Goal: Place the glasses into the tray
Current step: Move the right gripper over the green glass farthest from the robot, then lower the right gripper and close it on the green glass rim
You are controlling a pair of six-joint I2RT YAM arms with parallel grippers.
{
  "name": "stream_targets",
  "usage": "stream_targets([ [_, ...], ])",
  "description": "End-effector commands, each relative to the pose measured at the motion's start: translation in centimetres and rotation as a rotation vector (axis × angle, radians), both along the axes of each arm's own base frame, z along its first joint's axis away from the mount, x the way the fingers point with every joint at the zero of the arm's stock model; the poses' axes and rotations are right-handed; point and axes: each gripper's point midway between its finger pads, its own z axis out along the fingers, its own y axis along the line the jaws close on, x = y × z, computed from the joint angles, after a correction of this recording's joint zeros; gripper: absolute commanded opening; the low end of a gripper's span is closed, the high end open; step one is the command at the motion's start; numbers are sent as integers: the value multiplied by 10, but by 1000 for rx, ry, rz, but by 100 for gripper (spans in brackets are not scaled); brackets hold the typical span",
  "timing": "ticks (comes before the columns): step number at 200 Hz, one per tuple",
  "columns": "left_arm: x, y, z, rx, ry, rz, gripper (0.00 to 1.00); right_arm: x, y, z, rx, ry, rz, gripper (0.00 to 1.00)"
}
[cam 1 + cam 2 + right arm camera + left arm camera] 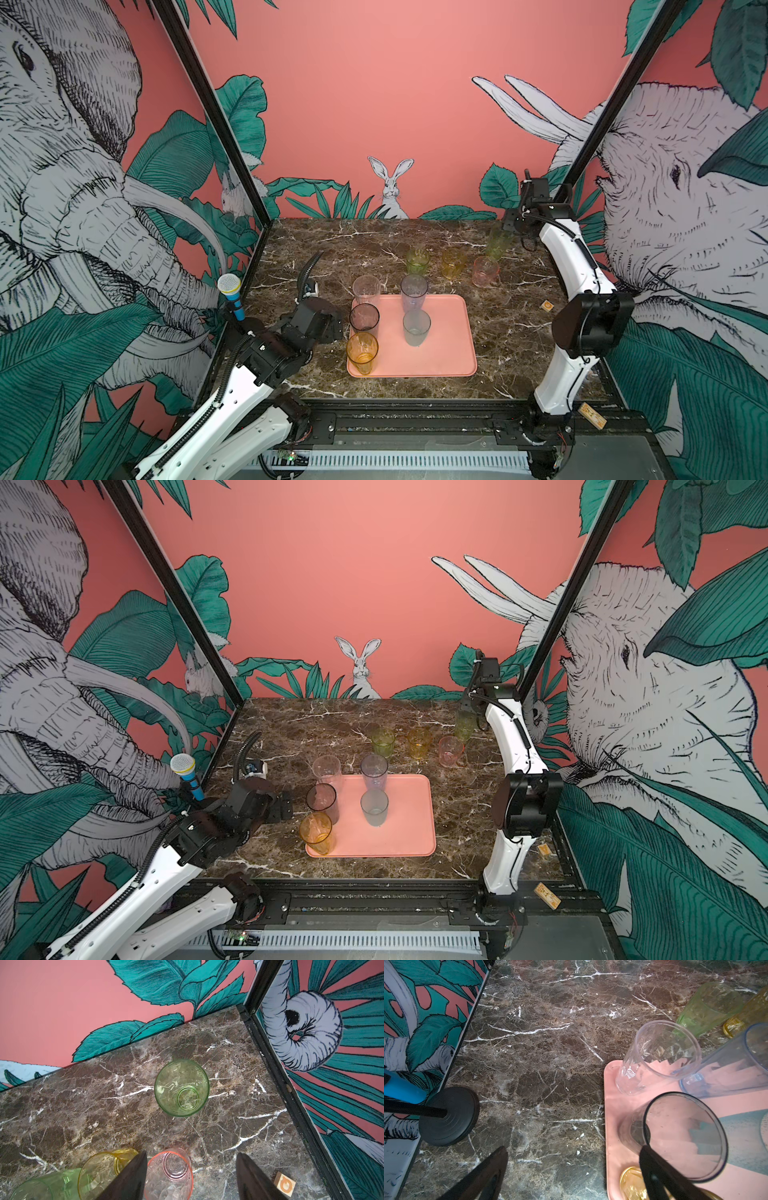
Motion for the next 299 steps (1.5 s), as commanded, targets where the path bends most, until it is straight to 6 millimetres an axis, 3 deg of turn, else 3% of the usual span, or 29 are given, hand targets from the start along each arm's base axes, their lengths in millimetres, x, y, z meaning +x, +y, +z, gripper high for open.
stream_targets([
  [1, 3, 0, 9, -16, -31, 11, 99, 6, -6, -3, 32, 18, -16, 70],
  [72, 2, 2, 12, -12, -32, 11, 99, 37, -30, -33, 114, 69, -74, 68],
  [143, 1, 2, 10, -13, -26, 13, 99, 49, -40, -65, 165, 117, -93, 61],
  [299, -1, 4, 6, -17, -18, 25, 99, 64, -45, -96, 192, 154, -101, 40],
])
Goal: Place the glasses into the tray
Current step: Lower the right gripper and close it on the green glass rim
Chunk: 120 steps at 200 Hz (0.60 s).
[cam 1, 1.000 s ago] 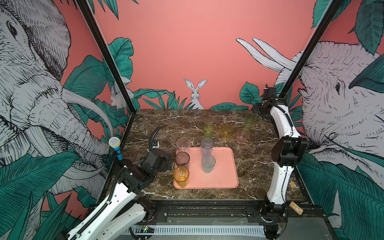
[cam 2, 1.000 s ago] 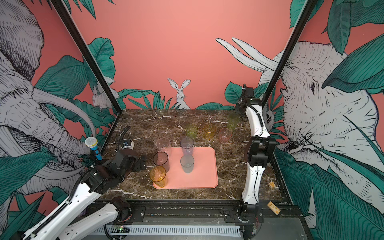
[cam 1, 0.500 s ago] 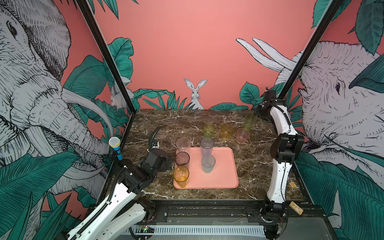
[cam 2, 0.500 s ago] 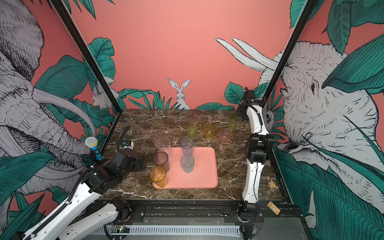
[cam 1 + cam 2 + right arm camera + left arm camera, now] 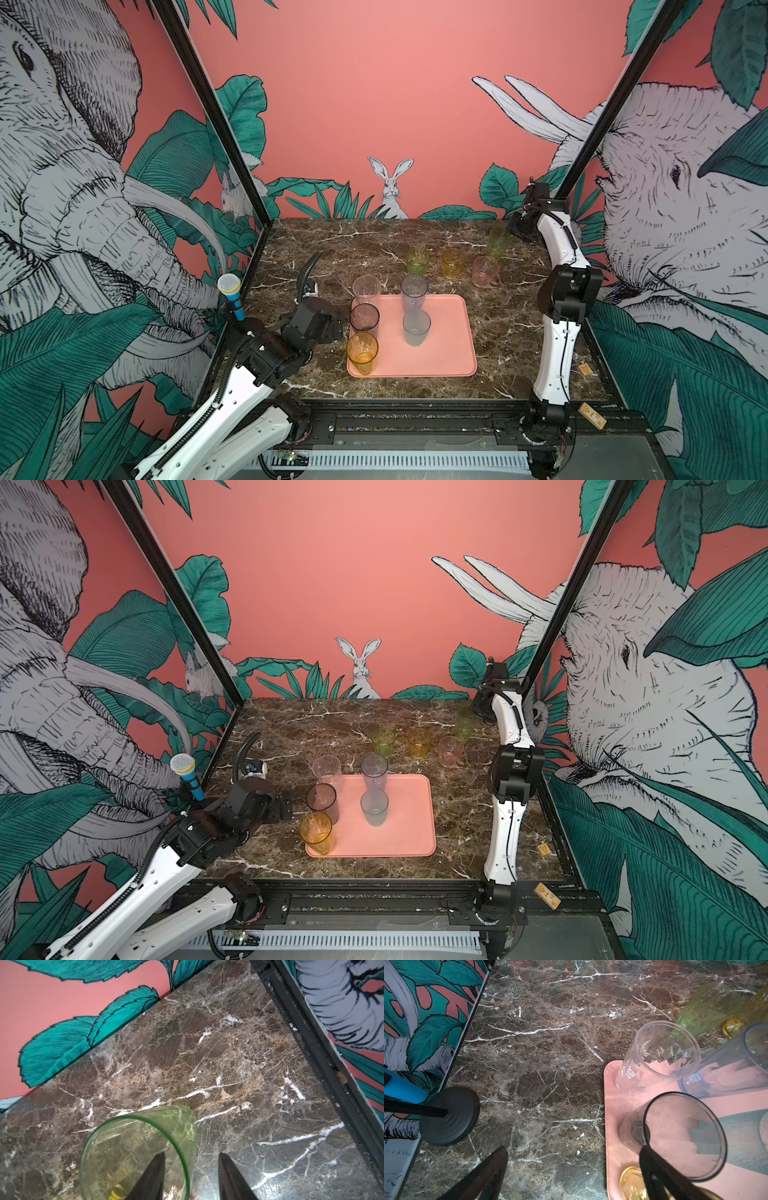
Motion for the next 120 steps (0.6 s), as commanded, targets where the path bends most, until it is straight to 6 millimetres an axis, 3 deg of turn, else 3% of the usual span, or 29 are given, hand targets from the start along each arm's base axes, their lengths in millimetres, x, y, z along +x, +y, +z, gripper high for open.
stream_targets([
  [1, 0, 3, 5, -15, -15, 24, 99, 3, -3, -1, 4, 0, -9, 40],
  [59, 1, 1, 2, -21, -9, 21, 99, 5, -3, -7, 4, 4, -10, 36],
  [120, 1, 0, 1, -30, -7, 23, 99, 8, 0, -8, 16, -10, -2, 21],
])
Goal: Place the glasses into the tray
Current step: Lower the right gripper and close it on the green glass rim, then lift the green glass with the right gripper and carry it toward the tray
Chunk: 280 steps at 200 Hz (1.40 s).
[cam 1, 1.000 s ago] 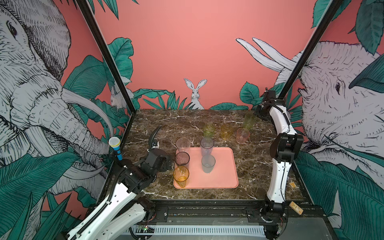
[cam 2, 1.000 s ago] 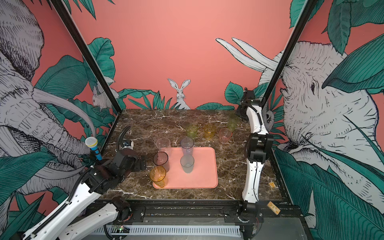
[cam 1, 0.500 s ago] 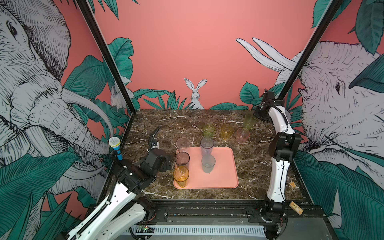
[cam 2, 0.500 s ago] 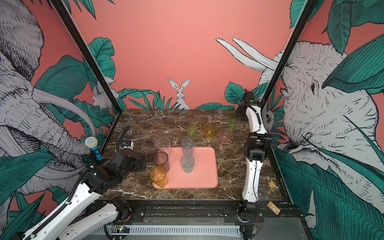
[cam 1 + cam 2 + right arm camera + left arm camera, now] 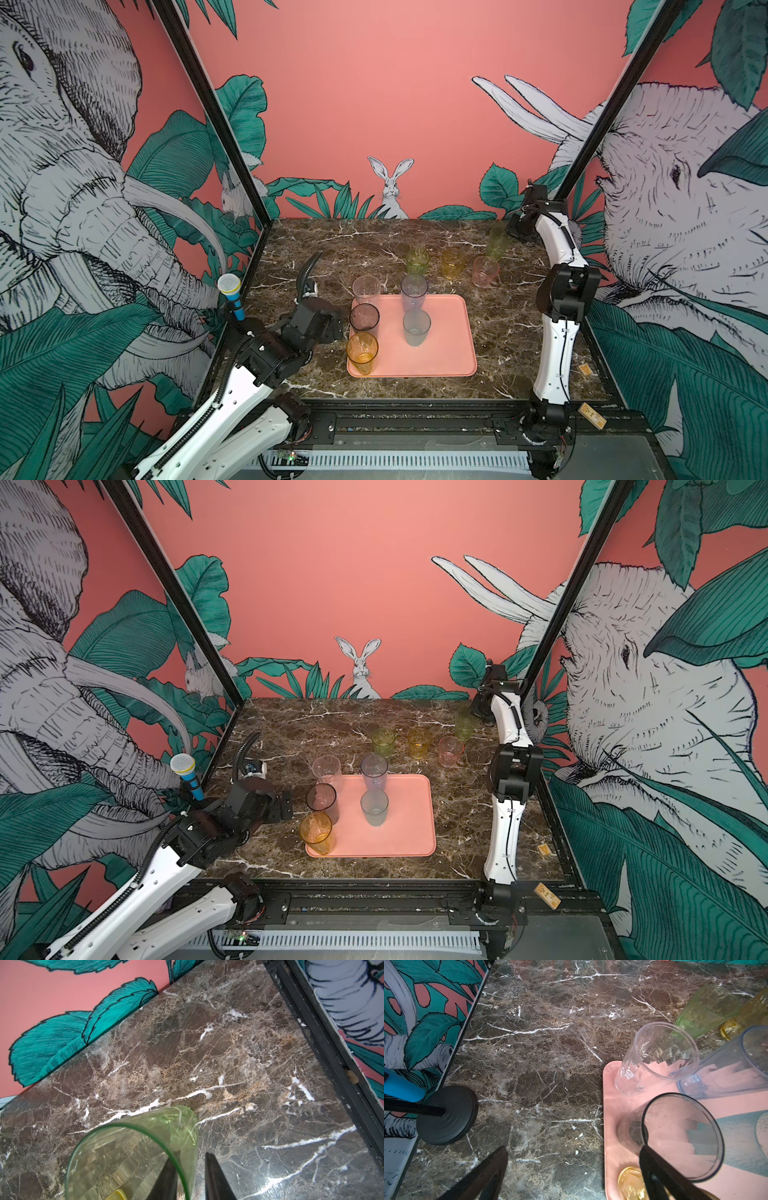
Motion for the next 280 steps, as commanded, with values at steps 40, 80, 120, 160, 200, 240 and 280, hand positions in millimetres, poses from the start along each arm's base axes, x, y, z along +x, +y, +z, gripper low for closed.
stream_targets([
  [40, 0, 1, 1, -20, -6, 18, 99, 5, -2, 2, 2, -17, -1, 15],
  [80, -1, 2, 0, -21, -5, 21, 99, 2, -1, 9, 5, -40, -5, 6],
  [120, -2, 3, 1, -22, -8, 23, 99, -6, -4, 26, -17, -60, -8, 0],
  [160, -3, 4, 1, -27, -15, 24, 99, -14, -3, 53, -20, -107, -10, 0],
  [200, -3, 4, 1, -31, -13, 22, 99, -29, 0, 82, -29, -141, 1, 0],
  [240, -4, 4, 2, -35, -18, 21, 99, -51, 15, 119, -68, -155, 66, 0],
  [280, -5, 5, 4, -36, -19, 23, 99, -74, 36, 153, -93, -178, 125, 0],
])
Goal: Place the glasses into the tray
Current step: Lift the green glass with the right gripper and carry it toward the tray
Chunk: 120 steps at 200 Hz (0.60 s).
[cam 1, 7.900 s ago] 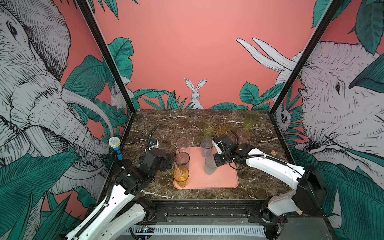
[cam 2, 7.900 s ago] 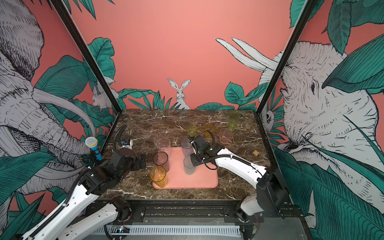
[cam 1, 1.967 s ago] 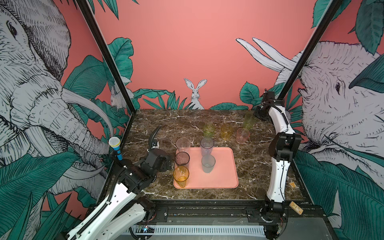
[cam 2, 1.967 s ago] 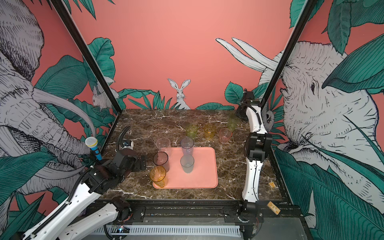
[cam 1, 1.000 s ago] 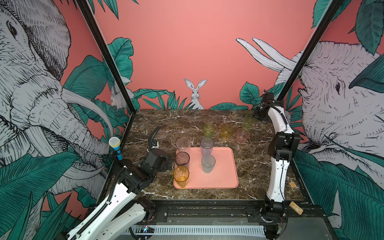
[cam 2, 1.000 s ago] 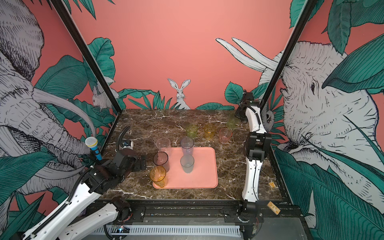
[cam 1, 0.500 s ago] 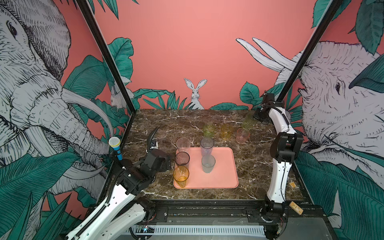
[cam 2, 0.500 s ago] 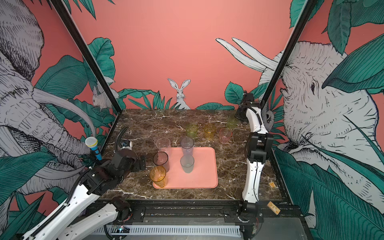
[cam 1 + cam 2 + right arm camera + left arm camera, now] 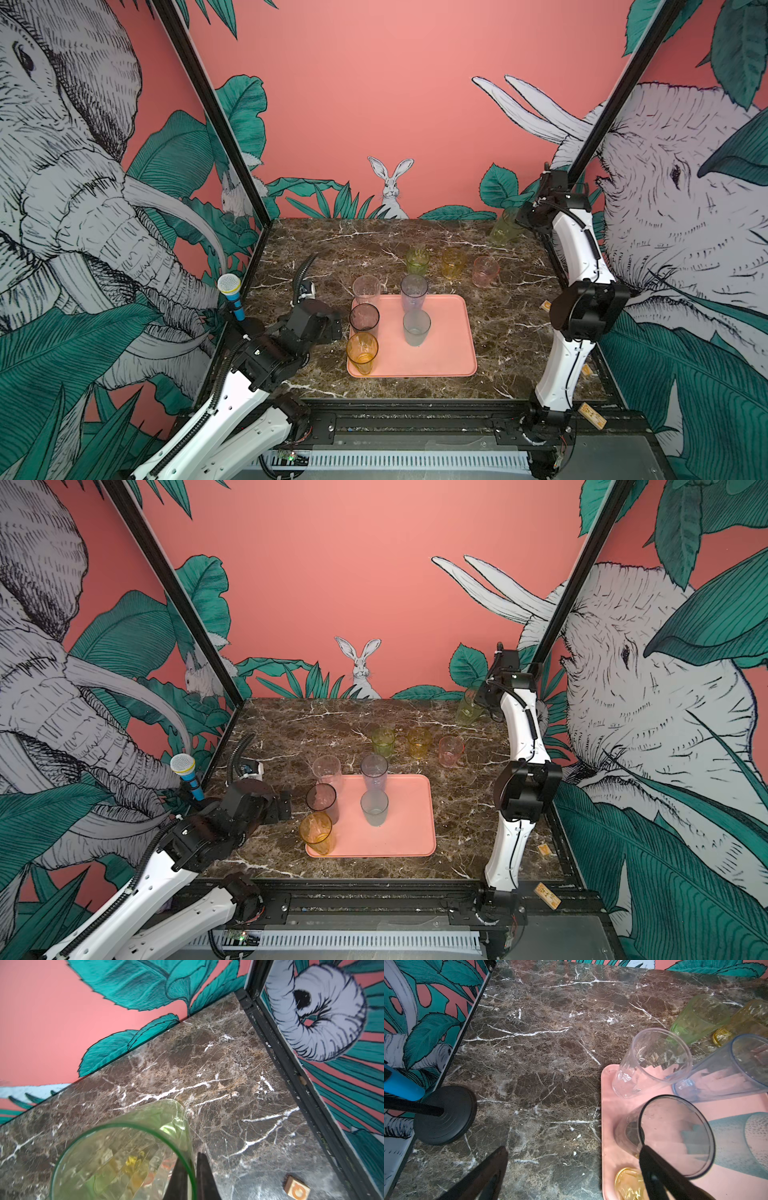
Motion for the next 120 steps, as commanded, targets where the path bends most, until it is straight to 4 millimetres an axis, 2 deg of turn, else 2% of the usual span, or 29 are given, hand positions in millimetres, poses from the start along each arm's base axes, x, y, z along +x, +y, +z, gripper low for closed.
stream_targets([
  [1, -3, 3, -1, -11, 3, 17, 99, -21, 15, 39, -33, -43, 47, 0],
  [42, -2, 4, 4, -7, -7, 20, 99, -47, 60, 58, -6, -59, 147, 0],
  [82, -2, 9, 11, 12, -27, 24, 99, -78, 98, 60, -32, -38, 250, 0],
  [120, -3, 10, 14, 6, -37, 25, 99, -111, 113, 52, -76, 3, 311, 0],
])
